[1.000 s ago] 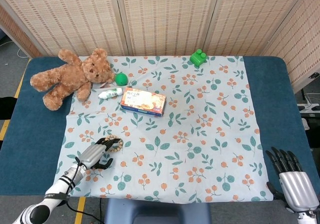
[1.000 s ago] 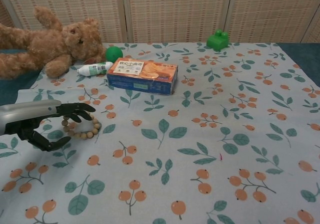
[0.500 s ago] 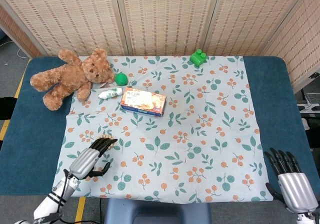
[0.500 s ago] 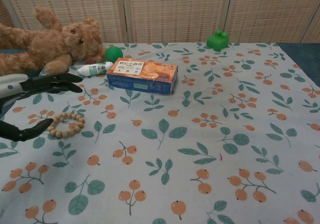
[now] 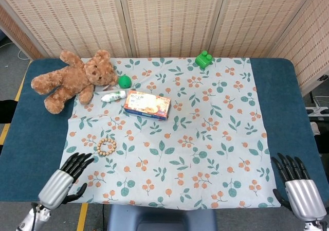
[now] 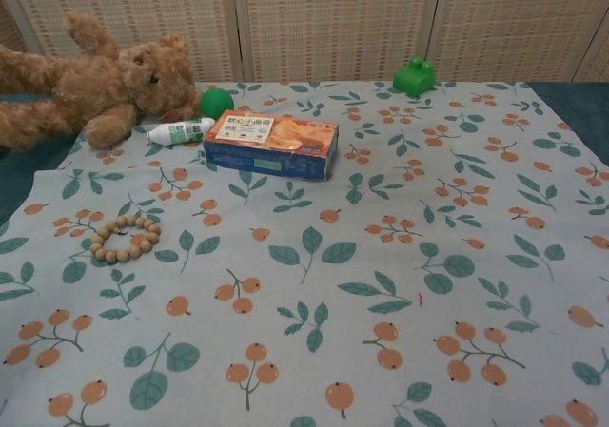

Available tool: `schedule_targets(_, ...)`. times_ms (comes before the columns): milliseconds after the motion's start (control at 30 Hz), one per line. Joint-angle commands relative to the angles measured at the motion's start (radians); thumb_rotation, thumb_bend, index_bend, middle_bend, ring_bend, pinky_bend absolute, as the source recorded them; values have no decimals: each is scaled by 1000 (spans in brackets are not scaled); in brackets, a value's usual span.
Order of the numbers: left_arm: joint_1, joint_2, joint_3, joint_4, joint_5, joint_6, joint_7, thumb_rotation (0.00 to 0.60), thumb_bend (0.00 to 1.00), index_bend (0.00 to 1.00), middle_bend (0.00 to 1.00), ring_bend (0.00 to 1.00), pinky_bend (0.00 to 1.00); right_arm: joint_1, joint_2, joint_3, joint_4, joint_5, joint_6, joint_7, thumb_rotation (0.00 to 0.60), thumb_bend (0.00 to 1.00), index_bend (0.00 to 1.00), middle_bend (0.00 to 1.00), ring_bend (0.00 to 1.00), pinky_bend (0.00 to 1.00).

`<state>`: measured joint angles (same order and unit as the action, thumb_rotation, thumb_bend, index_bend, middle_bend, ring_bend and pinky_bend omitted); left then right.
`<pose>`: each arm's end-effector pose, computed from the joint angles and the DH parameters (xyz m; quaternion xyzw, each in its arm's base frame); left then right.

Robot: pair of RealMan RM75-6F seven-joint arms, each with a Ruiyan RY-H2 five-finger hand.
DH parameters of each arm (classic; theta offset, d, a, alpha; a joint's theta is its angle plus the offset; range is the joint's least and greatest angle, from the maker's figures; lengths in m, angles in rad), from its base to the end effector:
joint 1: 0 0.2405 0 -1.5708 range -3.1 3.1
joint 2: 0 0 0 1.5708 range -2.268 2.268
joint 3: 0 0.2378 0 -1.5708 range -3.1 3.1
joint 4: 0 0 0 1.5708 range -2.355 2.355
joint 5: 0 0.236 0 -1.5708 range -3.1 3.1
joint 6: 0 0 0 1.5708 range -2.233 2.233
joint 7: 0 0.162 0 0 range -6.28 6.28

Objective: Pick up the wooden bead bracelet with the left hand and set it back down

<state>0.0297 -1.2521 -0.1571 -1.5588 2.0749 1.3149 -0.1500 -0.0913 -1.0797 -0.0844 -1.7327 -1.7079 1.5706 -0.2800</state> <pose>-0.2416 0.1719 0.0521 -0.7078 -0.3607 -0.4649 0.3909 -0.2827 -0.1153 0.1109 0.6609 -0.3497 0.3102 0.5872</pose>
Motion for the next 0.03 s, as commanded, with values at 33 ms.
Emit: schedule_targets(33,79,-28,82,128,4,164,175,600,509,0,0,0,32,1,-5,3,0,3,-3,-9,600,217,0,0,0,0)
